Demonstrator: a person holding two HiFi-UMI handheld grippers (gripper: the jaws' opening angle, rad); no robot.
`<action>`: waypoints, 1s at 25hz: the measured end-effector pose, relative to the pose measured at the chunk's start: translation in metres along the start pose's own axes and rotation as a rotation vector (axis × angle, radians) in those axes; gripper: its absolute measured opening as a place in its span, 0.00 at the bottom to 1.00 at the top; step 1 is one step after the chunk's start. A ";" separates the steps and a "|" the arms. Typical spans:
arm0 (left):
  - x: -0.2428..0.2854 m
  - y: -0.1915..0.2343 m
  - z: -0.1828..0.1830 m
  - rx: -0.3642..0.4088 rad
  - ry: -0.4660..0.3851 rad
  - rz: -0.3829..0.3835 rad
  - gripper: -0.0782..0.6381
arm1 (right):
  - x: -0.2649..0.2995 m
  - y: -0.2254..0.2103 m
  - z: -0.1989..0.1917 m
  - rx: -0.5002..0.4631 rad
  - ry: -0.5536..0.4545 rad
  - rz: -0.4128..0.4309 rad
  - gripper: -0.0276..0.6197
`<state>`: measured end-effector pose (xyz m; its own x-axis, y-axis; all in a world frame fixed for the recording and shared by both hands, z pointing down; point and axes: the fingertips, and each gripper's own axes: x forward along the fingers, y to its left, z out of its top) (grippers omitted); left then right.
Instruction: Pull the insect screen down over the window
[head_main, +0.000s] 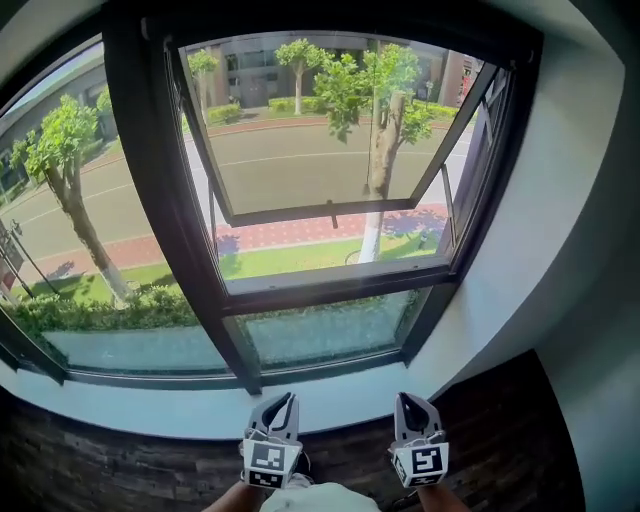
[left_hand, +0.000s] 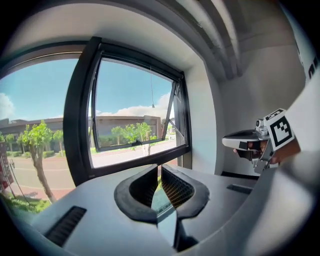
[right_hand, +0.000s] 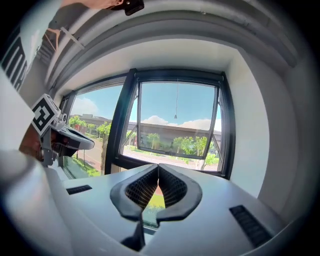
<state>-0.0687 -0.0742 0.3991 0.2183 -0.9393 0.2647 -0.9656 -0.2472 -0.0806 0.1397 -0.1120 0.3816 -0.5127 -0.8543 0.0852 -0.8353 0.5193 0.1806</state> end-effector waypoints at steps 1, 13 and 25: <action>0.013 0.008 0.005 0.028 -0.012 -0.010 0.13 | 0.015 -0.006 0.002 -0.030 -0.006 0.001 0.05; 0.117 0.126 0.145 0.411 -0.105 0.015 0.44 | 0.186 -0.095 0.134 -0.427 -0.164 0.003 0.14; 0.143 0.180 0.384 0.875 -0.126 0.428 0.61 | 0.270 -0.214 0.384 -0.919 -0.464 -0.117 0.29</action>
<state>-0.1569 -0.3441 0.0536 -0.0630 -0.9966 -0.0534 -0.5320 0.0788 -0.8431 0.1037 -0.4454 -0.0107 -0.6271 -0.7050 -0.3312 -0.5105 0.0508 0.8584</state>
